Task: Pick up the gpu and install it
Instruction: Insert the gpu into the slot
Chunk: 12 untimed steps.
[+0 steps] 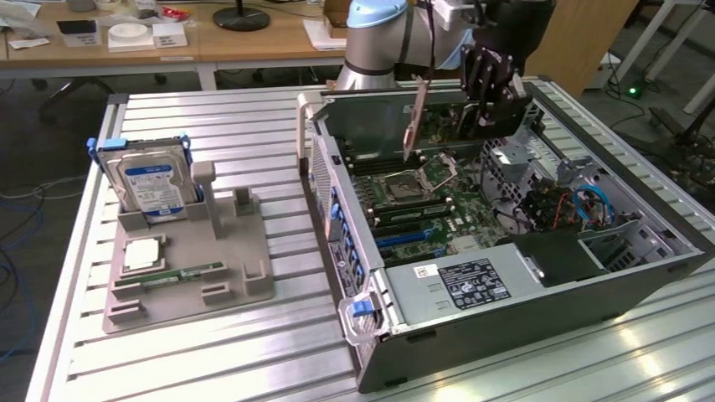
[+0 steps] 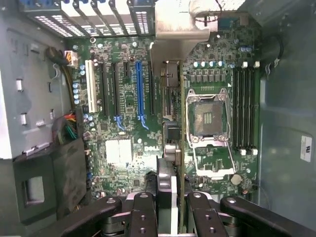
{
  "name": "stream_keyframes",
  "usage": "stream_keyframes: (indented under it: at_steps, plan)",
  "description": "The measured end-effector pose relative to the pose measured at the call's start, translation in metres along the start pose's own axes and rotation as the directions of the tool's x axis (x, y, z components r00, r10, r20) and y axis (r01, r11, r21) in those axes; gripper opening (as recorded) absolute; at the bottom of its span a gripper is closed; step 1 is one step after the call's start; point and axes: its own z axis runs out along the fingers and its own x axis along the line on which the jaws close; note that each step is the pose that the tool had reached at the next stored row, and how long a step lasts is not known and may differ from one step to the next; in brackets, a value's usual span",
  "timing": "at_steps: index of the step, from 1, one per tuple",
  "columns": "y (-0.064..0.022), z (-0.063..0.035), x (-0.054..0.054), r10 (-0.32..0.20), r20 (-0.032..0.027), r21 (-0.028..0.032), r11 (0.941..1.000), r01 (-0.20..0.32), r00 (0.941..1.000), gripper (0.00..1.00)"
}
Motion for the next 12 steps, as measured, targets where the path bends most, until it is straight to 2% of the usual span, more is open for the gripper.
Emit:
stream_keyframes:
  at_steps: [4,6,9,12]
  plan:
    - [0.0023,0.0071,0.000,0.014,-0.0018,0.0000,0.9999,-0.014,0.9999,0.29]
    - [0.0035,0.0093,0.000,0.013,-0.0028,-0.0023,0.9999,-0.013,0.9999,0.29]
    - [0.0081,0.0116,0.000,0.008,-0.0106,-0.0033,1.0000,-0.008,0.9999,0.29]
    - [0.0116,0.0157,0.001,-0.004,-0.0112,-0.0042,1.0000,0.004,0.9999,0.29]
